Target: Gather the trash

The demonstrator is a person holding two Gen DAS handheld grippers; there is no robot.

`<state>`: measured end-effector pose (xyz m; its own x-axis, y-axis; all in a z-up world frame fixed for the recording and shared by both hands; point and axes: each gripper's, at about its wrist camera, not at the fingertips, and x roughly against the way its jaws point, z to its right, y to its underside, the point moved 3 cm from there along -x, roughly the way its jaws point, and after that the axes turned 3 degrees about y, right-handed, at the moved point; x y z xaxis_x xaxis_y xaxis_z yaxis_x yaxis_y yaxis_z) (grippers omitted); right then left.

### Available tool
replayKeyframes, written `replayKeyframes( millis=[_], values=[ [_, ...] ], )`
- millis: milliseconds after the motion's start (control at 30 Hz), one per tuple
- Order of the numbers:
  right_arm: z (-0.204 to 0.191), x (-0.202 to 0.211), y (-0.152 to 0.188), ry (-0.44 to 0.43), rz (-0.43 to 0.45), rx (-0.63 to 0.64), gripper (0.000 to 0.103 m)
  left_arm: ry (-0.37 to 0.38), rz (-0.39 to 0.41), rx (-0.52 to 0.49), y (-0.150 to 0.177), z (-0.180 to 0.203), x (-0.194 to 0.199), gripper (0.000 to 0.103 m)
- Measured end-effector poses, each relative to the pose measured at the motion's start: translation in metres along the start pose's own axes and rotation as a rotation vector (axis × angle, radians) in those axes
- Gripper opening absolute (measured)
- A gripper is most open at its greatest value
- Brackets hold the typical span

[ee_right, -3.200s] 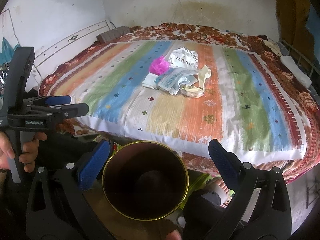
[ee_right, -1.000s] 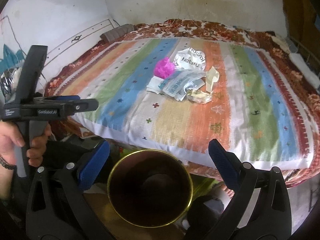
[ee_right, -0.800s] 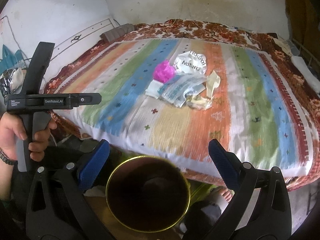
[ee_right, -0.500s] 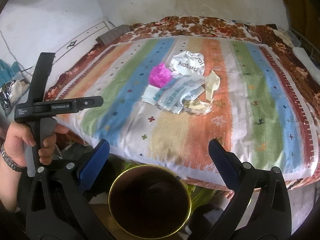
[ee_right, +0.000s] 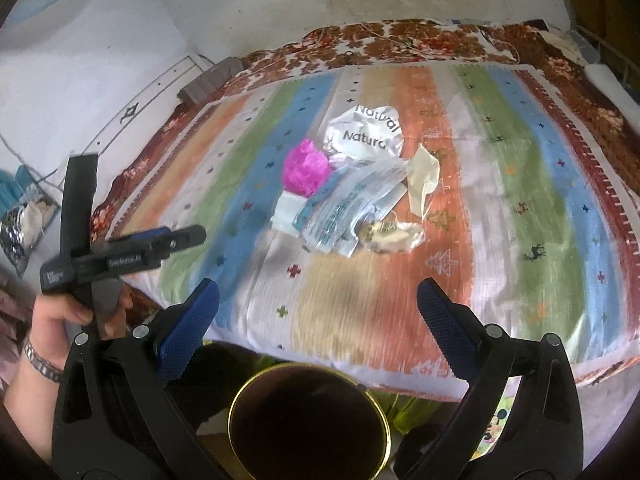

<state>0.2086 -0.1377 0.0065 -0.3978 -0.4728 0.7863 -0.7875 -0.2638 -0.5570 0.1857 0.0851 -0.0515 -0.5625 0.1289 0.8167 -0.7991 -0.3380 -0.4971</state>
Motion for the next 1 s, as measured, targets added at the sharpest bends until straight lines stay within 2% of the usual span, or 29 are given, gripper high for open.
replayKeyframes(
  millis=[400, 500, 633, 833, 1000],
  values=[
    [0.028, -0.058, -0.035, -0.001, -0.019, -0.033, 0.093, 0.024, -0.016, -0.014, -0.021, -0.014, -0.048, 0.089],
    [0.033, -0.072, -0.039, -0.003, -0.037, -0.044, 0.093, 0.047, -0.032, -0.023, -0.023, -0.018, -0.060, 0.081],
    [0.039, -0.087, -0.043, -0.018, -0.061, -0.062, 0.088, 0.070, -0.026, -0.049, -0.027, -0.023, -0.073, 0.081],
    [0.050, -0.111, -0.052, -0.036, -0.075, -0.097, 0.088, 0.082, -0.035, -0.023, -0.035, -0.034, -0.091, 0.081],
    [0.062, -0.135, -0.054, -0.069, -0.128, -0.137, 0.081, 0.100, -0.050, -0.040, -0.037, -0.038, -0.107, 0.078]
  ],
)
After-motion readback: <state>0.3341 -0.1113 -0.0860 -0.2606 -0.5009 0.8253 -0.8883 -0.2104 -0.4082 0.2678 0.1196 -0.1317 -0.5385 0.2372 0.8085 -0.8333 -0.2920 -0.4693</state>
